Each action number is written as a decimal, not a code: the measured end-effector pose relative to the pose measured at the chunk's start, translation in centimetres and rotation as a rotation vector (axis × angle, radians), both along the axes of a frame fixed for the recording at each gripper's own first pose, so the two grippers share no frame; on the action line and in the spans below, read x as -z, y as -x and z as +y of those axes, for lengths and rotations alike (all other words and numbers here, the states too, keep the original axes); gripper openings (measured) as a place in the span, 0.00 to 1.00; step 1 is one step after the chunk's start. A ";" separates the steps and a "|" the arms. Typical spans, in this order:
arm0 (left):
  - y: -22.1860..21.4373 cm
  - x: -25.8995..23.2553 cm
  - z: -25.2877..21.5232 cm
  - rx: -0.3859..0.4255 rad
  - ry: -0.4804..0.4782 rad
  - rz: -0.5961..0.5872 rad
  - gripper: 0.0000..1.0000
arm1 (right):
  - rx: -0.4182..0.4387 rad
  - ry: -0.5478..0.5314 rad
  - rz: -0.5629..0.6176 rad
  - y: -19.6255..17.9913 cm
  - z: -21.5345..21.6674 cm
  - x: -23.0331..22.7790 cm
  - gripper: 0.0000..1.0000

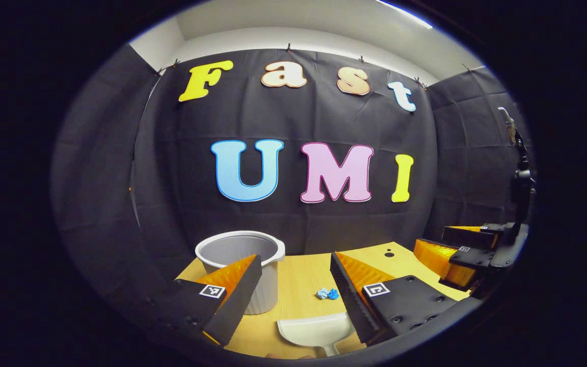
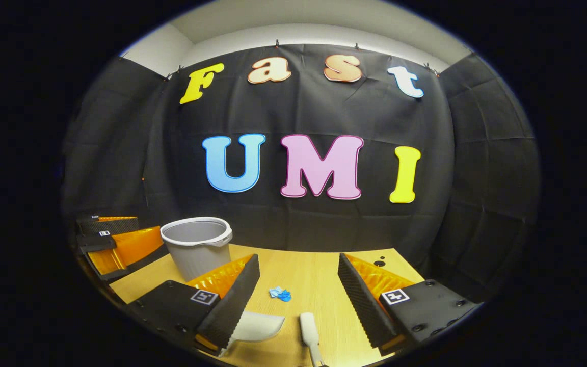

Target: Pick up the small broom and dustpan from the desktop, sweep the trash into the dustpan with the broom, and then empty the trash into the garbage bin.

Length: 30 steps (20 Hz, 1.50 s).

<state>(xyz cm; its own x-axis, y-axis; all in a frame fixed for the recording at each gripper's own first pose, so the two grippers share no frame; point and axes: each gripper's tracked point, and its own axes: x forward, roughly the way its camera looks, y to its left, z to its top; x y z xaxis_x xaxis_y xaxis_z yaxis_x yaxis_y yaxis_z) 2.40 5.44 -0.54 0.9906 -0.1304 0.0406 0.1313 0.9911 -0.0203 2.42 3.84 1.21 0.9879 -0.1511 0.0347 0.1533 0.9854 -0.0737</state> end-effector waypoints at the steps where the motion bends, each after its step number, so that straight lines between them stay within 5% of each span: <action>1: -0.3 0.1 -0.3 0.002 0.006 0.008 0.81 | 0.000 -0.001 -0.005 -0.1 -0.3 -0.1 1.00; 14: -1.9 6.1 -1.8 -0.002 0.036 0.253 0.81 | -0.058 -0.028 0.043 -2.2 -0.9 1.7 0.99; 24: -1.0 20.7 -6.5 0.114 0.021 0.833 0.84 | -0.002 -0.104 0.155 -0.9 -4.1 5.4 1.00; 30: 1.2 28.7 -7.7 0.162 0.027 1.147 0.83 | 0.093 -0.018 0.120 2.3 -7.5 4.9 1.00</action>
<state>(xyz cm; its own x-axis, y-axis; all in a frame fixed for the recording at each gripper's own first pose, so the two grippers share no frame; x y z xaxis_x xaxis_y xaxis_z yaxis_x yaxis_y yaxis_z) 1.18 -2.28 -29.22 0.4193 -0.2717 -0.8663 0.1475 0.9619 -0.2303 0.13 -3.69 -3.64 0.9666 -0.2413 -0.0863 0.2347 0.9688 -0.0798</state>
